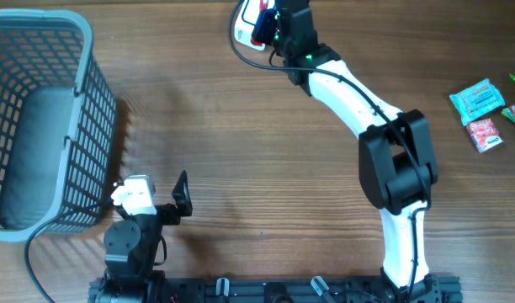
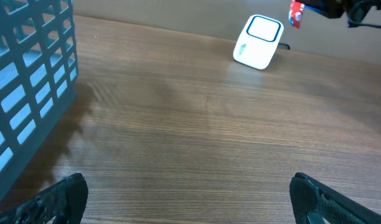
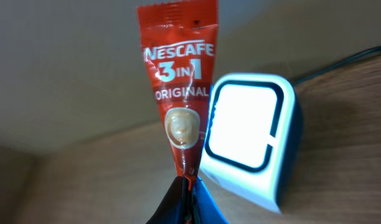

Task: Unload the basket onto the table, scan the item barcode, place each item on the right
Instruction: 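Raise the Nescafe stick up to the white scanner, then carry the Nescafe stick to the right edge and release it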

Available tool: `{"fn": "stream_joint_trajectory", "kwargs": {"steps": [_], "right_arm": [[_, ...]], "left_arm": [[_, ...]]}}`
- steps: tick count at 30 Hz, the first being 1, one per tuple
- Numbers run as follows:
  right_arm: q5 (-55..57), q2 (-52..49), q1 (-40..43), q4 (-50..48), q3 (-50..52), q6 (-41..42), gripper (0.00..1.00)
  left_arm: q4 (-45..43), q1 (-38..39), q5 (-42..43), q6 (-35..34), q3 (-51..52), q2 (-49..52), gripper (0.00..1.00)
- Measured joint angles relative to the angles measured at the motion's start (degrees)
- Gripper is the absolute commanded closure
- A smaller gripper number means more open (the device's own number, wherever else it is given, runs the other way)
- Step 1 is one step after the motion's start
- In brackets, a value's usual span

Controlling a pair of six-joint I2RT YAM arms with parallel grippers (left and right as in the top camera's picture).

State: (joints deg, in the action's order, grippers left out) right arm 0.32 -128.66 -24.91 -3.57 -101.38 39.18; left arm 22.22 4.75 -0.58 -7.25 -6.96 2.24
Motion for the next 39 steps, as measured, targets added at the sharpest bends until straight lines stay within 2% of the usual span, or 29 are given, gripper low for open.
{"fn": "stream_joint_trajectory", "kwargs": {"steps": [5,8,12,14,17,19,22,24,26,28,30,32,36,39], "right_arm": [[-2.34,-8.66,-1.14,-1.2,-7.65,8.61,0.95],[-2.6,-12.15,-1.25,2.36,-9.31,13.29,0.95],[-4.72,-12.79,-1.01,4.74,-9.97,13.44,0.96],[-8.74,-12.02,-0.46,11.78,-10.99,13.03,0.96],[-11.02,-6.38,2.1,32.02,-11.21,8.09,0.96],[-8.74,0.37,6.73,45.55,-11.54,3.19,0.96],[-2.73,5.66,16.61,59.56,-12.11,-4.26,0.96],[2.51,5.53,27.1,59.84,-7.96,-11.76,0.96],[4.04,5.33,34.32,54.12,0.04,-19.26,0.96],[4.24,5.14,38.47,49.88,5.68,-23.82,0.96],[4.24,4.72,44.81,49.99,9.11,-26.8,0.96],[3.87,4.87,48.3,49.7,8.74,-28.24,0.0],[3.5,8.24,50.03,51.25,8.09,-30.23,0.0],[-3.52,21.55,49.33,52.85,7.93,-30.93,0.0]], "left_arm": [[0.02,0.0,0.0,0.0,0.0,-0.04,0.0],[0.04,0.0,0.0,0.0,0.0,-0.04,0.0],[0.02,0.0,0.0,0.0,0.0,-0.04,0.0],[0.04,0.0,0.0,0.0,0.0,-0.04,0.0],[0.04,0.0,-0.02,0.0,0.0,-0.02,0.0],[0.09,0.0,0.0,0.0,0.0,-0.07,0.0],[0.02,0.0,-0.02,0.0,0.0,-0.04,0.0],[0.02,0.0,0.0,0.0,0.0,-0.04,0.0],[0.02,0.0,0.0,0.0,0.0,-0.04,0.0],[0.02,0.0,0.0,0.0,0.0,0.0,0.0],[0.04,0.0,0.0,0.0,0.0,-0.04,0.0],[0.02,0.0,0.0,0.0,0.02,-0.04,0.0],[0.02,0.0,0.0,0.0,0.0,-0.04,0.0],[0.04,0.0,-0.02,0.0,0.0,-0.04,0.0]]}}
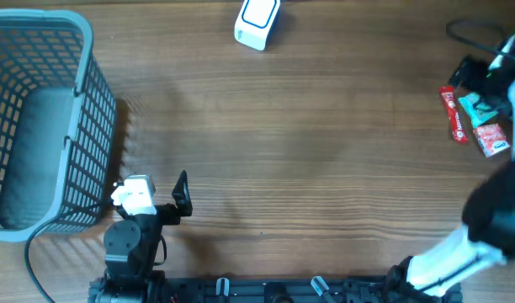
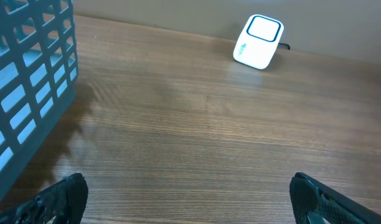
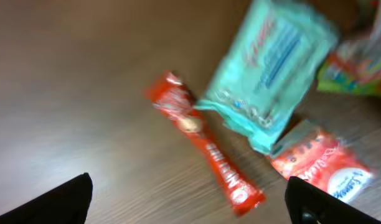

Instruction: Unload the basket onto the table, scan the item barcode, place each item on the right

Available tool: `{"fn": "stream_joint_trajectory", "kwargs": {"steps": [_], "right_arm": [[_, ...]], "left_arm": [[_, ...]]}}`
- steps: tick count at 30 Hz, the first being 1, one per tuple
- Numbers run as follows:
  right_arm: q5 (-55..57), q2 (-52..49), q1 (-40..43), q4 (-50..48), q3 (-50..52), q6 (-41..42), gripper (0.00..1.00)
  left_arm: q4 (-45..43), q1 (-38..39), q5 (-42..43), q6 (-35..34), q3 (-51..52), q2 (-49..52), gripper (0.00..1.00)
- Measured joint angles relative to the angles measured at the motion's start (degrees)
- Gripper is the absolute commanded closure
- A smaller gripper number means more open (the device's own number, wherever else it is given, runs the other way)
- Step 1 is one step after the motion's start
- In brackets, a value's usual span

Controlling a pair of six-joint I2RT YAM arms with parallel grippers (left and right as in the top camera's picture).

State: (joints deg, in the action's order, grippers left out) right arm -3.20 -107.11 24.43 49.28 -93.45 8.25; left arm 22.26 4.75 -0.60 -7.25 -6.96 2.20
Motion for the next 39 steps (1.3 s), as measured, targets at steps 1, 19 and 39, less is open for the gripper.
{"fn": "stream_joint_trajectory", "kwargs": {"steps": [1,19,39], "right_arm": [[-4.83,7.32,-0.7,0.9,-0.48,0.02,0.0],[-10.88,70.27,-12.24,14.91,-2.64,-6.54,0.0],[-13.18,106.09,-18.91,-46.4,74.9,-0.48,0.0]], "left_arm": [[-0.02,0.0,0.02,0.0,0.0,0.0,0.0],[-0.02,0.0,0.02,0.0,0.0,0.0,0.0],[-0.04,0.0,0.0,0.0,0.02,0.0,0.0]]}}
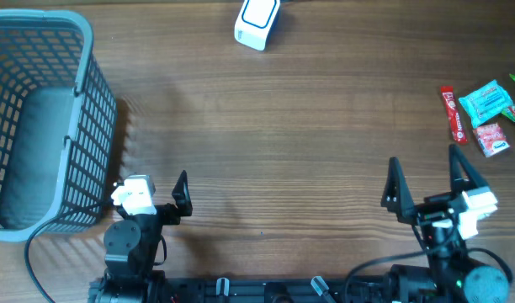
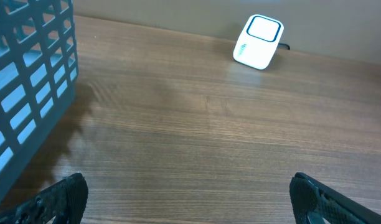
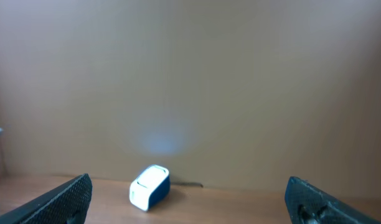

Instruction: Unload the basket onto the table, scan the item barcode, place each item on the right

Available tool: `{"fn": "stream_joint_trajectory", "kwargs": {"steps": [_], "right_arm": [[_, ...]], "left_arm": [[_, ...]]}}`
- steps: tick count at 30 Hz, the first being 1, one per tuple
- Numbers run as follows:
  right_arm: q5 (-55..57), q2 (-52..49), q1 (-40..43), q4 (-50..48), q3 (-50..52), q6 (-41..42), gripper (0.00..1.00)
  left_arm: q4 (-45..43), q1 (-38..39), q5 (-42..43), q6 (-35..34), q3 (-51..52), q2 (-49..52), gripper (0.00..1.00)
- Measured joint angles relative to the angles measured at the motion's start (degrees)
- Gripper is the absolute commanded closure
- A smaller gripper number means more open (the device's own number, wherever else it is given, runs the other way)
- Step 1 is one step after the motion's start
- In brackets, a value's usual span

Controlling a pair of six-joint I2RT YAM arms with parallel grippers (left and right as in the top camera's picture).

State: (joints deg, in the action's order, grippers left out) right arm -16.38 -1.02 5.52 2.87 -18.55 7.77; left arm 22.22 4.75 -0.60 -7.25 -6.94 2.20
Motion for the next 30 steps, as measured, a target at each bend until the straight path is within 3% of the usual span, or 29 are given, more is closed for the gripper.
{"fn": "stream_joint_trajectory", "kwargs": {"steps": [8,30], "right_arm": [[2.1,0.02,-1.64,-5.84,17.64,0.44,0.0],[5.55,0.02,-1.9,-3.37,18.18,0.33,0.0]], "left_arm": [[0.02,0.0,0.02,0.0,0.0,0.0,0.0],[0.02,0.0,0.02,0.0,0.0,0.0,0.0]]}}
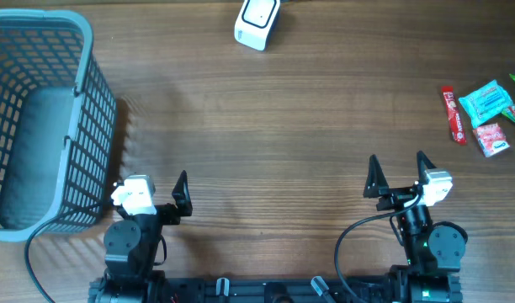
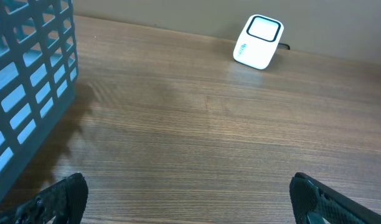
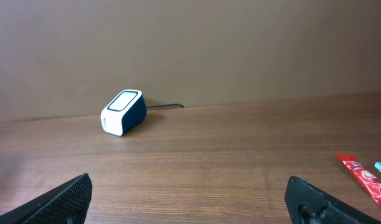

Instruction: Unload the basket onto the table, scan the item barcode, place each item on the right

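Note:
The white barcode scanner (image 1: 257, 20) stands at the table's far edge, also in the left wrist view (image 2: 258, 42) and the right wrist view (image 3: 122, 112). The red Nescafe sachet (image 1: 453, 114) lies flat at the right, its tip showing in the right wrist view (image 3: 363, 179). My right gripper (image 1: 399, 172) is parked near the front edge, open and empty. My left gripper (image 1: 156, 189) is parked at the front left, open and empty.
A grey mesh basket (image 1: 37, 118) fills the left side. A teal packet (image 1: 488, 98), a small red-and-white packet (image 1: 491, 139) and a green one lie by the sachet at the right edge.
The right arm has settled lower and a little to the left at the front edge, and its camera now looks along the table. The left arm has not moved.
My right gripper held the red sachet in front of the scanner. Then the sachet lay beside the packets at the right, with the gripper open above it. After that the right arm was back at the front edge, where it now rests.

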Available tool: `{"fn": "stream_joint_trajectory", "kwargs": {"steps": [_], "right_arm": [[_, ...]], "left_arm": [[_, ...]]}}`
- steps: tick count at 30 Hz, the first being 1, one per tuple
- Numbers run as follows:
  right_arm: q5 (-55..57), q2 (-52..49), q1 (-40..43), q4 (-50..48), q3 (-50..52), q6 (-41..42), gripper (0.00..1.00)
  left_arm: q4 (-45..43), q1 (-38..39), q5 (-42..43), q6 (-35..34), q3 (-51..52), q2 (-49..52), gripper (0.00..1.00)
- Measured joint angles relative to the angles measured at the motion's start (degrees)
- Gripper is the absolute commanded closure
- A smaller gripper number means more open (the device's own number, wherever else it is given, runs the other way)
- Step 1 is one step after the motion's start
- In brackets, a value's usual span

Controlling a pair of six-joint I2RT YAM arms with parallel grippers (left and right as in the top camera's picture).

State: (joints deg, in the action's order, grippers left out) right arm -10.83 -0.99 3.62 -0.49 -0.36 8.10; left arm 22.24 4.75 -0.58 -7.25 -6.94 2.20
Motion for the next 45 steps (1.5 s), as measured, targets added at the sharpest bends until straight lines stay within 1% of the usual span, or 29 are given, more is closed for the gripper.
{"fn": "stream_joint_trajectory", "kwargs": {"steps": [9,11,12,15,16,22,27,31,35,45], "right_arm": [[0.0,0.0,0.0,0.0,0.0,0.0,0.0],[0.0,0.0,0.0,0.0,0.0,0.0,0.0],[0.0,0.0,0.0,0.0,0.0,0.0,0.0],[0.0,0.02,0.0,0.0,0.0,0.0,0.0],[0.0,0.02,0.0,0.0,0.0,0.0,0.0],[0.0,0.02,0.0,0.0,0.0,0.0,0.0],[-0.02,0.02,0.0,0.0,0.0,0.0,0.0],[0.0,0.02,0.0,0.0,0.0,0.0,0.0],[0.0,0.02,0.0,0.0,0.0,0.0,0.0],[0.0,0.02,0.0,0.0,0.0,0.0,0.0]], "left_arm": [[-0.04,0.0,-0.15,0.0,0.0,0.0,0.0],[-1.42,0.0,-0.44,-0.02,0.09,0.0,0.0],[-6.86,0.0,-0.94,-0.15,0.87,0.0,0.0],[-12.87,0.0,-3.13,-0.39,1.44,0.0,0.0],[-13.35,0.0,-3.78,-0.42,1.44,0.0,0.0],[-13.94,-4.42,-5.62,-0.42,4.07,-0.72,0.0],[-14.34,-4.5,-5.53,-0.42,4.28,-1.36,0.0],[-14.6,-4.5,-3.85,-0.42,4.33,-1.36,0.0],[-18.01,-4.5,-3.61,-0.42,5.53,-1.42,0.0],[-18.03,-4.5,-3.41,-0.42,5.99,-1.4,0.0]]}}
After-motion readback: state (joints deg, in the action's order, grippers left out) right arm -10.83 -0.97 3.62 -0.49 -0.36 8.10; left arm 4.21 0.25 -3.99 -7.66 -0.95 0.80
